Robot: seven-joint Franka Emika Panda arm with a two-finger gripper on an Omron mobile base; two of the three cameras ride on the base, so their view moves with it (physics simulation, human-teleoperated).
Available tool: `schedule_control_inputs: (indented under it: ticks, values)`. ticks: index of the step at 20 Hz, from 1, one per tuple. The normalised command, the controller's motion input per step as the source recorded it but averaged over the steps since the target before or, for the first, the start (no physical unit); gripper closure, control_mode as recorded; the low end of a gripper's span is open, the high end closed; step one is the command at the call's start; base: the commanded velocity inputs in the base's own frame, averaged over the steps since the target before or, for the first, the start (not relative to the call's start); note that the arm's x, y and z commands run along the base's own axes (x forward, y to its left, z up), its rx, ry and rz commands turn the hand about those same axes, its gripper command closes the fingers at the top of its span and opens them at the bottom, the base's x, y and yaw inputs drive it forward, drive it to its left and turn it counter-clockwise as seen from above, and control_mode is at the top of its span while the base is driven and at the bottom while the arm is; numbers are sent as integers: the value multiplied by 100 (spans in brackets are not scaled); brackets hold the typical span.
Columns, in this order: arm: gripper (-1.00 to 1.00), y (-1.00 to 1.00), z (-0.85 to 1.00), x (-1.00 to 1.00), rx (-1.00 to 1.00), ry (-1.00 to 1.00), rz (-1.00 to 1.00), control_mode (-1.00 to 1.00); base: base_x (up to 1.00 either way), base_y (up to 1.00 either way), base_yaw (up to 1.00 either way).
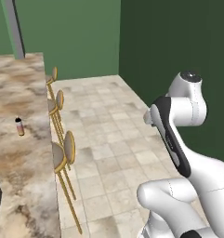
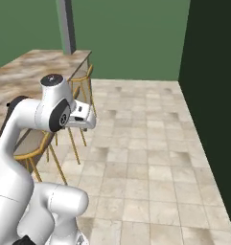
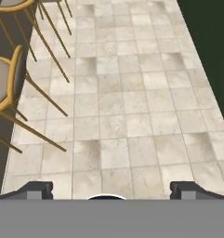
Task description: Place the large bottle from the dining counter next to the other large bottle outside the sink, and place the small bottle from the dining counter next to the other small bottle inside the sink.
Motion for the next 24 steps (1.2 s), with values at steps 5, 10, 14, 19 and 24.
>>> schedule_control_inputs:
  ticks: [5,10,14,19,24]
  values:
    - [-100,0,0,0,0,0,0,100,-51,-97,10]
    - [-100,0,0,0,0,0,0,100,15,-68,8]
    - [-100,0,0,0,0,0,0,100,87,-28,10]
    - [-100,0,0,0,0,0,0,100,95,-3,25]
    - [-100,0,0,0,0,0,0,100,78,0,39]
